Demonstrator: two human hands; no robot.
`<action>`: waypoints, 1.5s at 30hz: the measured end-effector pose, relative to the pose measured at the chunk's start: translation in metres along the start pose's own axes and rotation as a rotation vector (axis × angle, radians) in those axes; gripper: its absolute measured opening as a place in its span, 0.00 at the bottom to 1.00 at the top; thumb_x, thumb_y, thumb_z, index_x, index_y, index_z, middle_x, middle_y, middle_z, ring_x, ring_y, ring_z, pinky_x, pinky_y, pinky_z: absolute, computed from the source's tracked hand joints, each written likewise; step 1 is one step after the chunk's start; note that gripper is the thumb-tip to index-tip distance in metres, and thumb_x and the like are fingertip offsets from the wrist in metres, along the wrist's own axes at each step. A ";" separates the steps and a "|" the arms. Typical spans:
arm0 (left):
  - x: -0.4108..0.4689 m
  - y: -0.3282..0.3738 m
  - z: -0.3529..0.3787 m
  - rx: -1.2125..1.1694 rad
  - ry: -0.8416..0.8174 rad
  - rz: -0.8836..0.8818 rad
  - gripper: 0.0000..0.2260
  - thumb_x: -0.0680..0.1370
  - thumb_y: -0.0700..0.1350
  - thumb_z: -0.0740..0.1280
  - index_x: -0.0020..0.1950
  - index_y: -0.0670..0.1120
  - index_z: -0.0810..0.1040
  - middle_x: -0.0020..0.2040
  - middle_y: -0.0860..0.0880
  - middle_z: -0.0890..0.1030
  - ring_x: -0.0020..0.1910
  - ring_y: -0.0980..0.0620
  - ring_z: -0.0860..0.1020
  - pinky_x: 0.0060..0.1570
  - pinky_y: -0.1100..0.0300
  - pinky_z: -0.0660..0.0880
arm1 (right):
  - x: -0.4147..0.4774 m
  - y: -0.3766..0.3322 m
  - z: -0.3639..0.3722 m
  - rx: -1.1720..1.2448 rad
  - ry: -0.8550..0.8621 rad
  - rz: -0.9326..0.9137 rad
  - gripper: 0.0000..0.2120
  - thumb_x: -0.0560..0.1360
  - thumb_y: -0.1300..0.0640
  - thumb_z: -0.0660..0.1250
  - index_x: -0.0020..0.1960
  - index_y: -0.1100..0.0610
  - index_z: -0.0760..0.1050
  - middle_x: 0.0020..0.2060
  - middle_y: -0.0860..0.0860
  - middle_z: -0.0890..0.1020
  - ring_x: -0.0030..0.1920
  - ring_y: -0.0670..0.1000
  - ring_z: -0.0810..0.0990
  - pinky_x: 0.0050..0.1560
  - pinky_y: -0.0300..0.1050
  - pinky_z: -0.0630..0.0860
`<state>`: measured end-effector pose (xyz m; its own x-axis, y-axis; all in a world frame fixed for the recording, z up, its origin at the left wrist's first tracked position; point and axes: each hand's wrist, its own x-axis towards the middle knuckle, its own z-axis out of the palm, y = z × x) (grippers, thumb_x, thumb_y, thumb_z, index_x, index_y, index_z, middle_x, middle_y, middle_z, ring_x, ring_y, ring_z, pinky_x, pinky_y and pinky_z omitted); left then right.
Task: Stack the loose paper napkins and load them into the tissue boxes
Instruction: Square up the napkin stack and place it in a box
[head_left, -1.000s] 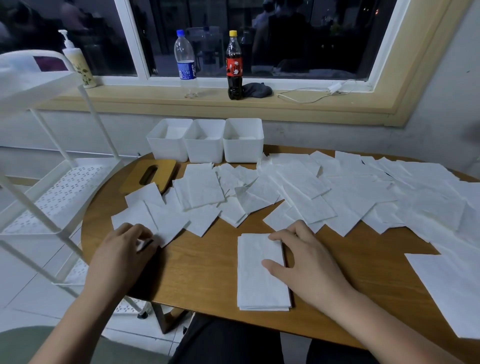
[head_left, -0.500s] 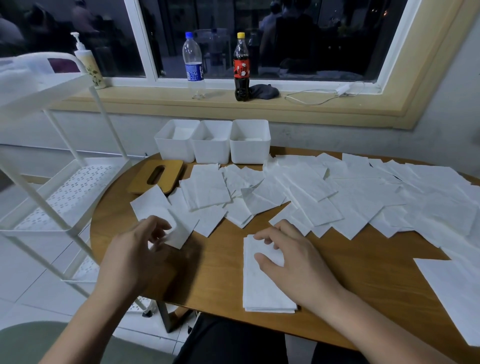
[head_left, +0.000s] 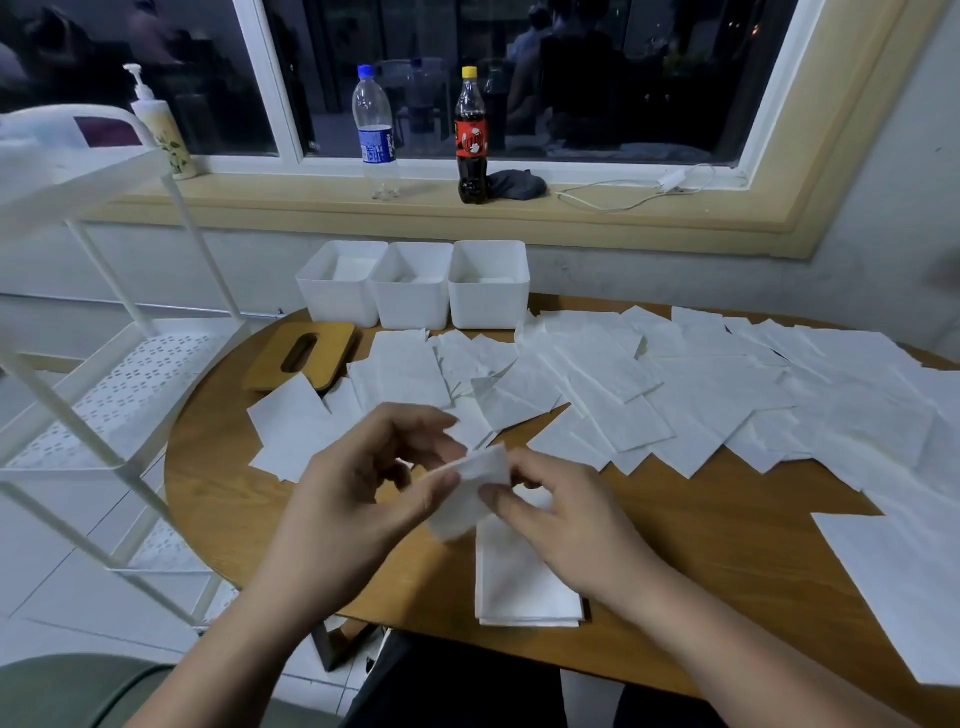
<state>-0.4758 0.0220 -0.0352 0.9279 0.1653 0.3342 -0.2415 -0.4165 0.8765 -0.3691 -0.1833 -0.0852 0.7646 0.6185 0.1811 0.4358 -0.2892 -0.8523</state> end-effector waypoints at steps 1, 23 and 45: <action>0.002 -0.001 0.000 -0.043 0.019 -0.023 0.17 0.77 0.42 0.77 0.65 0.51 0.82 0.55 0.48 0.87 0.56 0.46 0.85 0.53 0.49 0.81 | -0.001 -0.001 -0.002 0.049 0.029 0.018 0.07 0.84 0.50 0.70 0.58 0.50 0.84 0.50 0.45 0.86 0.54 0.47 0.83 0.60 0.56 0.80; 0.016 -0.052 0.053 0.238 -0.180 -0.507 0.08 0.77 0.50 0.79 0.53 0.55 0.83 0.44 0.55 0.88 0.38 0.54 0.86 0.38 0.61 0.84 | -0.026 0.025 -0.020 -0.025 0.028 0.404 0.15 0.80 0.55 0.74 0.65 0.49 0.75 0.36 0.52 0.85 0.27 0.44 0.80 0.28 0.41 0.75; 0.016 -0.090 -0.004 0.529 0.050 -0.292 0.09 0.77 0.56 0.78 0.52 0.60 0.80 0.43 0.59 0.84 0.42 0.60 0.82 0.42 0.57 0.83 | 0.000 0.007 -0.002 -0.485 -0.070 -0.053 0.12 0.84 0.47 0.67 0.67 0.43 0.75 0.60 0.35 0.73 0.63 0.39 0.71 0.64 0.38 0.72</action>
<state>-0.4406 0.0651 -0.1072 0.9171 0.3760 0.1326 0.2070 -0.7333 0.6476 -0.3652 -0.1874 -0.0901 0.7090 0.6844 0.1701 0.6566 -0.5528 -0.5131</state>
